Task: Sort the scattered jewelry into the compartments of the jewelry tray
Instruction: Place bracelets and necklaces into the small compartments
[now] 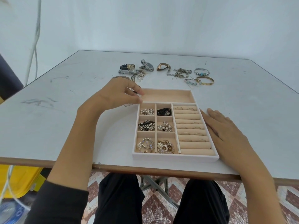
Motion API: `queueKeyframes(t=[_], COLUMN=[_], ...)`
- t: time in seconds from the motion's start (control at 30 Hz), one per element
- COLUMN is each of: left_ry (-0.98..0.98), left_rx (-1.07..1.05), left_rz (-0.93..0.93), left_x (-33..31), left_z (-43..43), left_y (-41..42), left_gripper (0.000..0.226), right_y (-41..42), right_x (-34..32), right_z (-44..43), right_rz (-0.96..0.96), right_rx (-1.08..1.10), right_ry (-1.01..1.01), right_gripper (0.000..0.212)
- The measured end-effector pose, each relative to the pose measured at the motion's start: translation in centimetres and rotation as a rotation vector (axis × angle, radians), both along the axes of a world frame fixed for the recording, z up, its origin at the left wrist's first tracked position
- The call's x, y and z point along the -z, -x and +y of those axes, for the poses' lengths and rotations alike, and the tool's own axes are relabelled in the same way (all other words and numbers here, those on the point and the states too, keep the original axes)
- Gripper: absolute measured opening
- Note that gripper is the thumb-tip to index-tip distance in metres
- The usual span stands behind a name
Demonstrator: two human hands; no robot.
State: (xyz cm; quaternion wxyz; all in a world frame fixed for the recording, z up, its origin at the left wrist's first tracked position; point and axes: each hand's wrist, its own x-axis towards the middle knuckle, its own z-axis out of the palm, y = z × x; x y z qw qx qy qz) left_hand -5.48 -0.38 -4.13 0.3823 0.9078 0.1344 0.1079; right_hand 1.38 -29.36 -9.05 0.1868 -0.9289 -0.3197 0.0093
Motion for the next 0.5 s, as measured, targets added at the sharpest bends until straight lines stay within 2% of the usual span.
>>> queueKeyframes(t=[0.13, 0.23, 0.33, 0.5], left_ry=[0.102, 0.109, -0.033, -0.389], left_rx=[-0.016, -0.180, -0.292, -0.096], left_rz=[-0.037, -0.143, -0.148, 0.146], left_x=[-0.1, 0.1, 0.5, 1.3], left_z=[0.7, 2.6, 4.6, 5.6], left_y=[-0.3, -1.1, -2.2, -4.7], left_gripper=[0.016, 0.019, 0.031, 0.050], right_y=[0.0, 0.0, 0.0, -0.1], right_x=[0.1, 0.1, 0.2, 0.2], right_z=[0.0, 0.0, 0.1, 0.1], right_rz=[0.010, 0.015, 0.011, -0.007], right_rx=[-0.005, -0.007, -0.001, -0.001], right_ry=[-0.031, -0.043, -0.044, -0.029], right_gripper=[0.061, 0.063, 0.064, 0.065])
